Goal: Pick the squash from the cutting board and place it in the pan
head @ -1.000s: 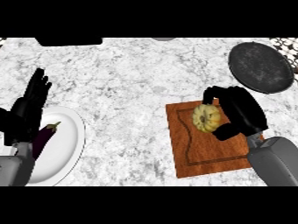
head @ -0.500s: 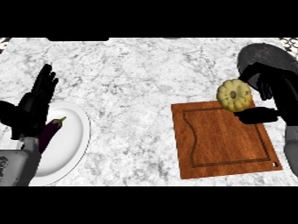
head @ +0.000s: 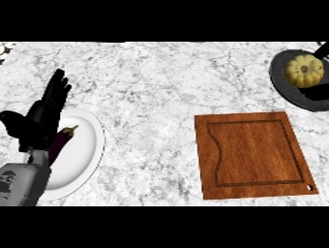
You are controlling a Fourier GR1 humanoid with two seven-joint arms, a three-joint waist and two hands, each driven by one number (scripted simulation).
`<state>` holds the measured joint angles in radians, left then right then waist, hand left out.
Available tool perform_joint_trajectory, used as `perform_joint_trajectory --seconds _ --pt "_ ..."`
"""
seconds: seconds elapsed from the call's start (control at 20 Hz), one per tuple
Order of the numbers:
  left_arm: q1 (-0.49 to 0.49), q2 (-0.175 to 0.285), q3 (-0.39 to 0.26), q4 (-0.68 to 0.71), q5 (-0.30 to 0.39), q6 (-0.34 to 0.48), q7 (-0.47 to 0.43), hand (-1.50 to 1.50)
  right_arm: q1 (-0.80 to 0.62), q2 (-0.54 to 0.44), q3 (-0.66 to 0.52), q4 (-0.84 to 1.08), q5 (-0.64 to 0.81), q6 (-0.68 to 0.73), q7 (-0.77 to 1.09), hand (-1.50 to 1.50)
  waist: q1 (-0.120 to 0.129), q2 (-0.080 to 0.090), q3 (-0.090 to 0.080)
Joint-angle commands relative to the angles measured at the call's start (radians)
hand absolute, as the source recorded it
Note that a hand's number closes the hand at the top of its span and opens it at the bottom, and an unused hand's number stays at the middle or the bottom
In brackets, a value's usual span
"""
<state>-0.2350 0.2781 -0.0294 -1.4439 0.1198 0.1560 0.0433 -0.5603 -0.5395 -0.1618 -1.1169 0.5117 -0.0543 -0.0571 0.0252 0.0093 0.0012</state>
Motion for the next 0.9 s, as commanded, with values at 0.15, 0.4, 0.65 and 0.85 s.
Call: perform_joint_trajectory --seconds 0.15,0.4,0.65,0.85 --pt "-0.049 -0.025 -0.019 0.006 -0.029 0.019 0.007 0.00 -0.141 -0.111 -0.059 0.422 0.125 -0.178 -0.212 1.50 0.036 0.016 0.003" --pt "-0.083 -0.046 -0.031 -0.009 -0.026 0.022 0.028 0.00 -0.176 -0.104 -0.098 0.630 0.128 -0.276 -0.328 1.50 0.053 0.024 0.006" --pt "-0.080 -0.025 -0.027 -0.018 -0.012 -0.011 0.040 0.00 -0.223 -0.140 -0.134 0.745 0.125 -0.302 -0.363 1.50 0.081 0.037 0.009" --pt "-0.100 -0.013 -0.005 0.012 -0.013 -0.015 0.016 0.00 -0.257 -0.118 -0.155 0.838 0.092 -0.198 -0.363 -1.50 0.080 0.039 0.007"
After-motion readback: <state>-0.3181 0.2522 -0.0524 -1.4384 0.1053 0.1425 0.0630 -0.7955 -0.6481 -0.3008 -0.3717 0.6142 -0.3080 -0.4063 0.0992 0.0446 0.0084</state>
